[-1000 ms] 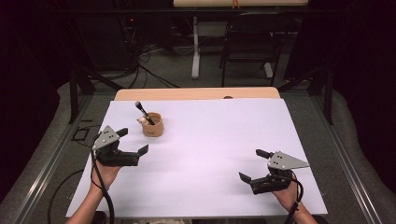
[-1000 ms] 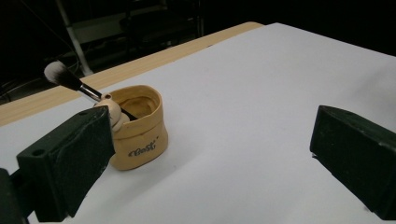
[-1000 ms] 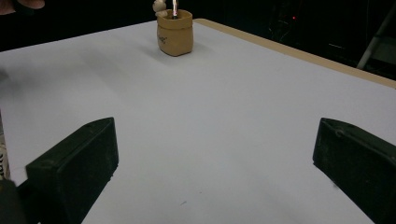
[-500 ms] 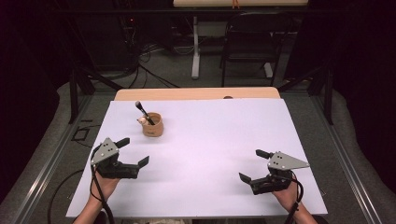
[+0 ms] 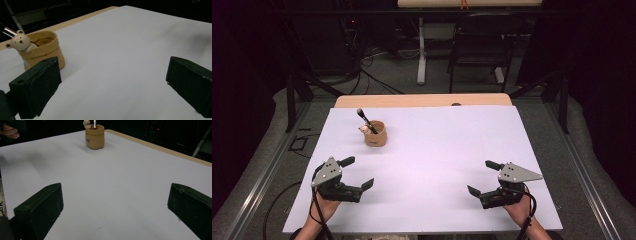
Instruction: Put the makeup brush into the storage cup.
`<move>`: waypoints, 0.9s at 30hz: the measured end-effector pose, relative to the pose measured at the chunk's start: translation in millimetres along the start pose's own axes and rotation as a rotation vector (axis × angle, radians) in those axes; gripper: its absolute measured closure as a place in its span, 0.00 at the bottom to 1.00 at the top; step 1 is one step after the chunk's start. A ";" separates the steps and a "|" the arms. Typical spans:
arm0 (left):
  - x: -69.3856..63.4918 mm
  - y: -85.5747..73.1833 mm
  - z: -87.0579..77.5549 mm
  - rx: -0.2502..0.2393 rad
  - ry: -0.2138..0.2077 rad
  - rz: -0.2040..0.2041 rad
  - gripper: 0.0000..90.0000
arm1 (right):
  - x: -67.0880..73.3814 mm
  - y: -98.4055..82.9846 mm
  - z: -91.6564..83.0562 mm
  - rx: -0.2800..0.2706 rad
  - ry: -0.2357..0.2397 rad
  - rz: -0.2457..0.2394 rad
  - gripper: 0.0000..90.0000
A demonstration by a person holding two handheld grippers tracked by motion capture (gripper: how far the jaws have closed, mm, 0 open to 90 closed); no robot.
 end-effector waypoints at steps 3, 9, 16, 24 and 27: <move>-3.1 -1.5 -0.3 -0.004 -0.014 0.014 0.00 | 0.2 0.1 0.0 -0.001 -0.001 -0.003 0.00; -5.8 -4.4 -1.6 -0.016 -0.029 0.012 0.00 | 1.1 -0.8 0.3 0.007 -0.002 -0.010 0.00; -7.5 -7.9 -2.7 -0.028 -0.050 0.010 0.00 | 1.7 -0.7 0.9 0.005 -0.001 -0.012 0.00; -9.7 -8.4 -0.6 -0.034 -0.069 0.009 0.00 | 1.5 0.7 0.0 0.002 -0.004 -0.020 0.00; -9.9 -7.7 -0.4 -0.038 -0.067 0.009 0.00 | 1.8 1.1 0.2 -0.002 -0.001 -0.019 0.00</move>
Point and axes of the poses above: each handheld gripper's, and its own axes: z roughly forward along the jaws, y roughly out of its top, x roughly to its left, the point moved 7 cm from there along z, roughly forward along the jaws, and after that the axes turned 12 degrees about z, right-handed, at the moved point
